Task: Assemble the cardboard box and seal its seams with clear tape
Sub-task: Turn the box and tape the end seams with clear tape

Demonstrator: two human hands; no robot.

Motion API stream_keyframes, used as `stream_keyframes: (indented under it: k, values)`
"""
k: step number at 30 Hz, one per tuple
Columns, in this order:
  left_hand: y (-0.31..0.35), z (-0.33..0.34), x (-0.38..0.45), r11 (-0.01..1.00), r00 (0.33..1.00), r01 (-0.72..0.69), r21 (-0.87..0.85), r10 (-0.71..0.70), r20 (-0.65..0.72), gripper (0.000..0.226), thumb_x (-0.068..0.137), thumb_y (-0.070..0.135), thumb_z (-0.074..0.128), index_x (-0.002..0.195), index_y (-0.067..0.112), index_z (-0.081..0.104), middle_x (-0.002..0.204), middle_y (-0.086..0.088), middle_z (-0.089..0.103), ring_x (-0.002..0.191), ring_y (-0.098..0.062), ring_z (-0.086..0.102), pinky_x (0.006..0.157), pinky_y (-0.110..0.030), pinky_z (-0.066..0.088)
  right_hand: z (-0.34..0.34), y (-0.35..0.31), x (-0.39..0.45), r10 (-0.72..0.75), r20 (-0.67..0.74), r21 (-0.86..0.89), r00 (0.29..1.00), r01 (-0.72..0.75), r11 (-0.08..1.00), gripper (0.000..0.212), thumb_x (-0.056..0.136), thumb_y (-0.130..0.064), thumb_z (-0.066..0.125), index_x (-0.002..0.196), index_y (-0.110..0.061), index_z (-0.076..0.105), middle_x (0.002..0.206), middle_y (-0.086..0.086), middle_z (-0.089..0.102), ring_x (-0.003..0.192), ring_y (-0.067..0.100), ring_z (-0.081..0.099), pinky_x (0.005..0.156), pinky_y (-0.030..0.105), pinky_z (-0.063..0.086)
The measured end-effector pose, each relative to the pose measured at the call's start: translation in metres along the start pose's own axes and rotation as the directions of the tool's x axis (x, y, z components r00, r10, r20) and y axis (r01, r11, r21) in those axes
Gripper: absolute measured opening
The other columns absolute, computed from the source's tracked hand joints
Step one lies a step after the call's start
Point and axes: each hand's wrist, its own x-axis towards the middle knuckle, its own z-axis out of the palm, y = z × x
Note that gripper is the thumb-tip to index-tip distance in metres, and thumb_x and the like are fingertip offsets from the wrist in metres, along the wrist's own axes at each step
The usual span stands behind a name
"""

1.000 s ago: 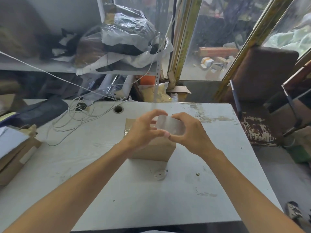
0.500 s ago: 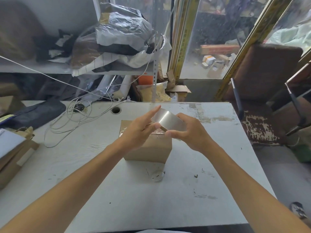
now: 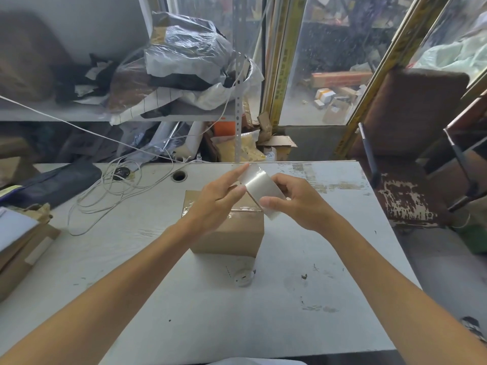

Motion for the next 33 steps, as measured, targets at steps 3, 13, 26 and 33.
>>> stream_keyframes:
  k: [3, 13, 26, 33]
  values:
    - [0.009, 0.003, 0.0, 0.995, 0.995, -0.034, -0.089, 0.042, 0.091, 0.056, 0.095, 0.044, 0.057, 0.149, 0.039, 0.039, 0.123, 0.001, 0.064, 0.122, -0.021, 0.052, 0.089, -0.027, 0.05, 0.002, -0.004, 0.002, -0.001, -0.041, -0.004, 0.999, 0.0, 1.0, 0.028, 0.082, -0.038, 0.075, 0.1, -0.019, 0.065, 0.086, -0.002, 0.067, 0.075, 0.014, 0.064, 0.064, 0.024, 0.053]
    - [0.009, 0.009, 0.008, 0.989, 0.993, -0.08, -0.127, 0.068, -0.1, 0.041, 0.097, 0.026, 0.062, 0.137, 0.036, 0.053, 0.141, 0.015, 0.053, 0.133, 0.004, 0.044, 0.096, -0.008, 0.043, 0.001, -0.006, 0.005, -0.015, -0.026, 0.007, 1.0, 0.015, 1.0, 0.03, 0.08, -0.029, 0.079, 0.103, -0.026, 0.06, 0.091, -0.003, 0.064, 0.075, 0.008, 0.061, 0.066, 0.022, 0.052]
    - [0.013, 0.011, 0.014, 0.996, 0.891, -0.088, -0.006, 0.076, -0.447, 0.014, 0.085, 0.004, 0.074, 0.096, 0.011, 0.079, 0.089, 0.001, 0.076, 0.081, -0.009, 0.071, 0.078, -0.026, 0.058, 0.008, -0.007, 0.005, 0.004, 0.0, -0.164, 1.0, -0.004, 0.987, 0.036, 0.078, -0.037, 0.08, 0.104, -0.026, 0.058, 0.092, -0.013, 0.06, 0.078, 0.004, 0.058, 0.06, 0.012, 0.046]
    - [0.011, 0.013, 0.011, 0.999, 0.907, 0.017, 0.036, -0.001, -0.42, 0.014, 0.088, 0.008, 0.072, 0.099, 0.013, 0.078, 0.086, 0.007, 0.075, 0.078, -0.003, 0.069, 0.079, -0.018, 0.055, 0.008, -0.007, 0.004, 0.006, 0.022, -0.201, 1.0, -0.001, 0.98, 0.038, 0.08, -0.036, 0.079, 0.109, -0.025, 0.057, 0.094, -0.017, 0.058, 0.083, 0.005, 0.057, 0.061, 0.01, 0.045]
